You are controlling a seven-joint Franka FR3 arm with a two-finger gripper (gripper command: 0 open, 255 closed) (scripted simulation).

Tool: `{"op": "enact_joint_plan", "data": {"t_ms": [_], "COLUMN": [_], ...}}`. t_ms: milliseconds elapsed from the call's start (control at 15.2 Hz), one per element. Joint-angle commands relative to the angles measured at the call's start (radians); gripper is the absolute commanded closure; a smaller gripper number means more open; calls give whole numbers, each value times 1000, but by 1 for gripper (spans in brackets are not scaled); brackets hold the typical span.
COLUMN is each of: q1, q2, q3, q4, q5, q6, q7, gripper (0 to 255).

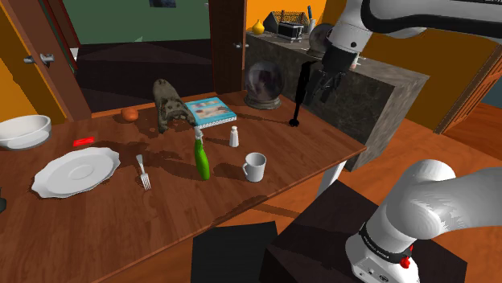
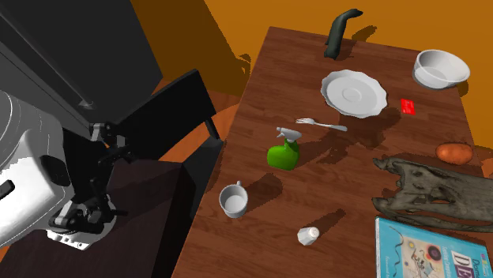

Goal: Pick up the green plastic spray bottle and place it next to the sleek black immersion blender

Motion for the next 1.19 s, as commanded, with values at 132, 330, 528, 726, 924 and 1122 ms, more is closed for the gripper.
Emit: {"op": "enact_joint_plan", "data": {"t_ms": [132,330,528,726,924,1122], "q1": [6,17,25,28,21,2], "q2": [9,38,86,153,237,335], "q3": [40,102,166,233,302,375], "q4": [-45,-99,-138,-161,-166,-155], "q5": [14,32,45,50,41,11], "q6": [77,195,316,437,557,672], "q7": [36,92,150,211,280,362], "gripper": [0,0,0,0,0,0]}}
